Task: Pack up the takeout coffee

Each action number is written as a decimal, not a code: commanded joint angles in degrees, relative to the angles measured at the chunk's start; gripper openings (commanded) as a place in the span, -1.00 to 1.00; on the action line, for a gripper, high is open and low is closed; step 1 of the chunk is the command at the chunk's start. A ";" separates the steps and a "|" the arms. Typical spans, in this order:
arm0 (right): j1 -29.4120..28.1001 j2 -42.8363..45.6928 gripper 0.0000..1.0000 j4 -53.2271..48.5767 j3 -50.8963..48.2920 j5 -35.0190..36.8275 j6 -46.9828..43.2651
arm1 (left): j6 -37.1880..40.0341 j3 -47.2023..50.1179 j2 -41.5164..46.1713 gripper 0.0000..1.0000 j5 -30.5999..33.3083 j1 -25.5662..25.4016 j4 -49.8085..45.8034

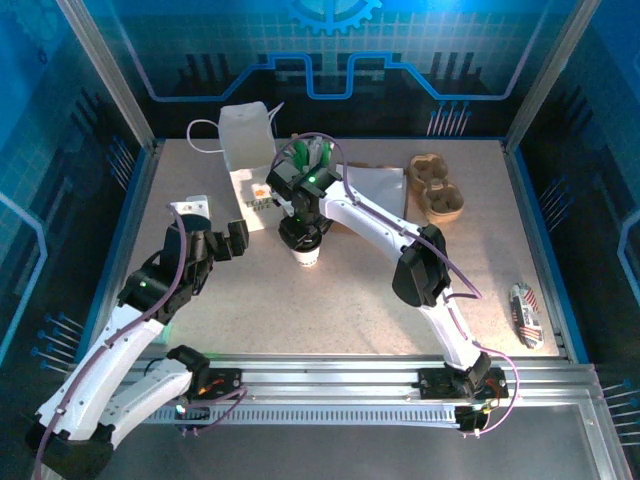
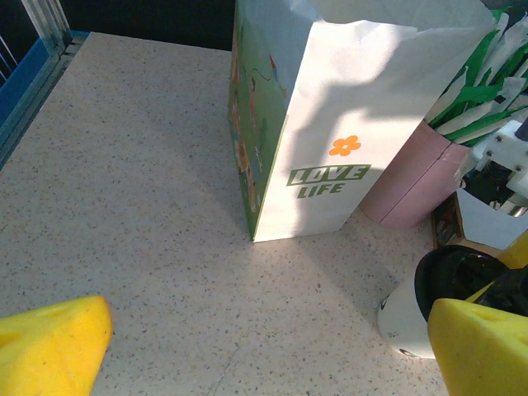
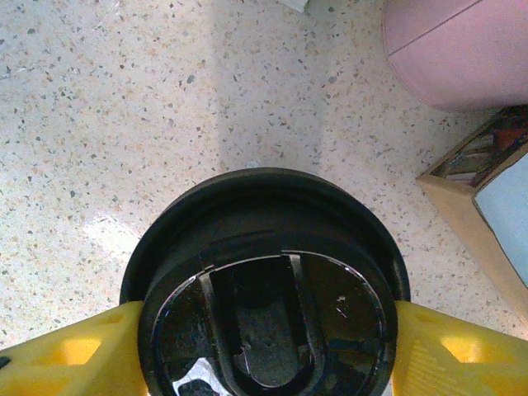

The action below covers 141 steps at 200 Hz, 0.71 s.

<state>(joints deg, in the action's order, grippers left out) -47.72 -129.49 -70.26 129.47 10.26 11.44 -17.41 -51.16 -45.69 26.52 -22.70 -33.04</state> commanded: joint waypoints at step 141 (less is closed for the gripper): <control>-1.23 -2.30 0.32 -5.59 6.59 -0.28 -1.24 | 0.89 0.00 -0.16 0.98 -1.21 0.99 1.04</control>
<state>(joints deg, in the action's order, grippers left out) -48.05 -130.78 -73.89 134.72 11.44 10.83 -17.41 -51.16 -45.80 26.06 -22.22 -33.04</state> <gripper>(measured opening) 0.661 0.991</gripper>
